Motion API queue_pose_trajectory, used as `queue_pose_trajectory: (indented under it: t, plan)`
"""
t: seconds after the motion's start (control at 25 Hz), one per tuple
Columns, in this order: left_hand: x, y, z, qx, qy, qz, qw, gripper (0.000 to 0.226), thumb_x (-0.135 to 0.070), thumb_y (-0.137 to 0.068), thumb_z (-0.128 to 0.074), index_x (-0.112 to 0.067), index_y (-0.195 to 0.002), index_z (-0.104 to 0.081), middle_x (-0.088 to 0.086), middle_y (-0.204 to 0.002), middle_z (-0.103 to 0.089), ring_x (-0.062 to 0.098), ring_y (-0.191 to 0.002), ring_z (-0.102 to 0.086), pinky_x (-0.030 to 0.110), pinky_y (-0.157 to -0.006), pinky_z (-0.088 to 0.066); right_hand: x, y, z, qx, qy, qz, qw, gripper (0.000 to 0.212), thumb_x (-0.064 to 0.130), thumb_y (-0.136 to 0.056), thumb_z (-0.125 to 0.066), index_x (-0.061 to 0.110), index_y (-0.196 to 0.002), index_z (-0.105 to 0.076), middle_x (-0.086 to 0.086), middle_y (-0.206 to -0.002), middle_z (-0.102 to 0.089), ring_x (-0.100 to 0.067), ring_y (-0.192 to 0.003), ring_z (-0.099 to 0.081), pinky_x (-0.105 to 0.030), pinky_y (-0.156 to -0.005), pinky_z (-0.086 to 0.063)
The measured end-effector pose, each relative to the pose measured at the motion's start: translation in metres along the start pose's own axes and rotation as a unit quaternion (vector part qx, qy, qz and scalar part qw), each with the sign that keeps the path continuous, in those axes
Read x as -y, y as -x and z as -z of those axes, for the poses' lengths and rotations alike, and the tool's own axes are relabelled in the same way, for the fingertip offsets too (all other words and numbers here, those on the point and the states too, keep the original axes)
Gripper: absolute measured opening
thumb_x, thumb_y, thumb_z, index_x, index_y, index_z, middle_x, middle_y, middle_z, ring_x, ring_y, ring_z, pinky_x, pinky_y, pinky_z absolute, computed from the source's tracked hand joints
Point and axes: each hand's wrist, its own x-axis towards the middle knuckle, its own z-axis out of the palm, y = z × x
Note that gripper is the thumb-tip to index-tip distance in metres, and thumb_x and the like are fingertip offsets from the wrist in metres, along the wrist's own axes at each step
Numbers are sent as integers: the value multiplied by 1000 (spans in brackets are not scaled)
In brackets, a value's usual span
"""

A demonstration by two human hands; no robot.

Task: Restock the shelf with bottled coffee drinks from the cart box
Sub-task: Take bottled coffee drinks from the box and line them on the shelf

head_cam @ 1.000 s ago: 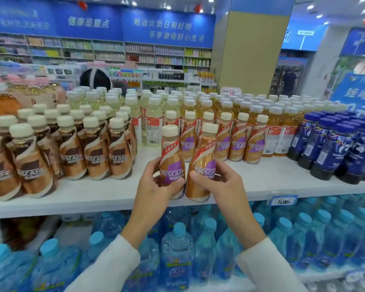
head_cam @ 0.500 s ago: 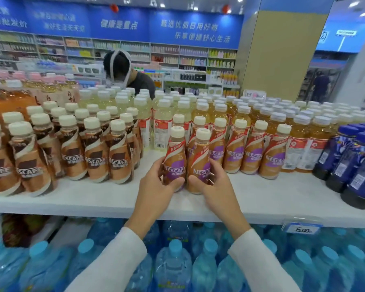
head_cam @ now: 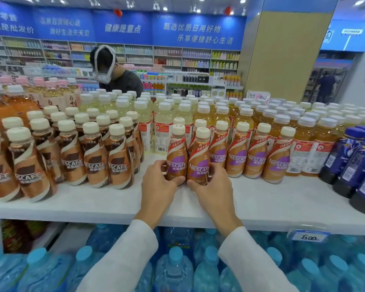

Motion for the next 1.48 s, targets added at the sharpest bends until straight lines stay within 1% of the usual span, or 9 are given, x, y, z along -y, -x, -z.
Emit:
queue_pose_trajectory:
  t: [0.12, 0.32, 0.44, 1.0, 1.12, 1.24, 1.32, 1.4, 1.48]
  plan:
    - [1, -1, -2, 1, 16, 6, 1000, 60, -32, -75, -87, -23, -125, -54, -1, -122, -63, 16, -103, -65, 35, -90, -57, -1, -4, -1, -9, 8, 6, 1000, 56, 31, -80, -83, 31, -121, -45, 14, -114, -48, -8, -105, -53, -23, -91, -45]
    - [7, -3, -5, -3, 11, -1, 1000, 57, -34, -76, -85, -28, -122, -52, -1, -122, -61, 17, -103, -65, 39, -91, -57, -3, -7, -5, -12, 8, -4, 1000, 62, 32, -81, -82, 27, -130, -44, 5, -131, -53, -14, -117, -56, -29, -98, -48]
    - [9, -3, -5, -6, 5, -4, 1000, 57, -36, -75, -86, -29, -120, -52, -1, -121, -61, 17, -103, -65, 39, -90, -58, -3, -7, -6, -18, 10, 1, 1000, 63, 33, -82, -82, 26, -131, -44, 4, -133, -52, -16, -119, -56, -31, -99, -49]
    - [2, 5, -5, 12, -9, 3, 1000, 65, -40, -81, -81, -23, -135, -49, 2, -132, -60, 19, -114, -62, 41, -97, -55, -10, -3, -6, 8, 48, 21, 999, 60, 32, -86, -77, 21, -134, -43, -1, -141, -48, -20, -124, -53, -29, -100, -45]
    - [1, 10, -4, 17, -23, 6, 1000, 66, -42, -82, -79, -22, -137, -50, 1, -133, -61, 18, -116, -61, 41, -99, -54, -14, -2, 0, 24, 47, 35, 998, 53, 31, -88, -75, 22, -132, -46, 0, -137, -52, -20, -121, -56, -33, -102, -48]
    - [-4, 19, -1, 14, -43, 10, 999, 64, -46, -84, -76, -21, -138, -52, -1, -133, -63, 16, -115, -60, 37, -98, -52, -14, 5, 9, 26, 38, 46, 998, 41, 31, -91, -72, 23, -125, -51, 2, -126, -56, -19, -112, -59, -37, -98, -52]
    - [-5, 30, 2, 1, -74, 18, 997, 60, -48, -88, -71, -22, -139, -52, -2, -134, -63, 17, -117, -59, 38, -100, -51, -16, 17, 17, 38, 38, 45, 998, 39, 31, -93, -69, 24, -127, -52, 4, -124, -55, -17, -111, -59, -36, -97, -51]
    - [-5, 49, 3, -22, -110, 15, 994, 51, -42, -93, -66, -24, -138, -53, -4, -133, -63, 16, -118, -58, 38, -104, -48, -20, 33, 25, 56, 34, 45, 997, 44, 29, -94, -67, 24, -135, -51, 8, -127, -54, -12, -113, -57, -29, -98, -47]
    - [-1, 76, 4, -47, -92, 1, 995, 42, -35, -94, -64, -25, -134, -57, -9, -129, -64, 13, -118, -57, 37, -105, -46, -24, 53, 31, 73, 17, 61, 995, 43, 28, -95, -66, 25, -135, -52, 13, -126, -55, -5, -113, -54, -21, -98, -42]
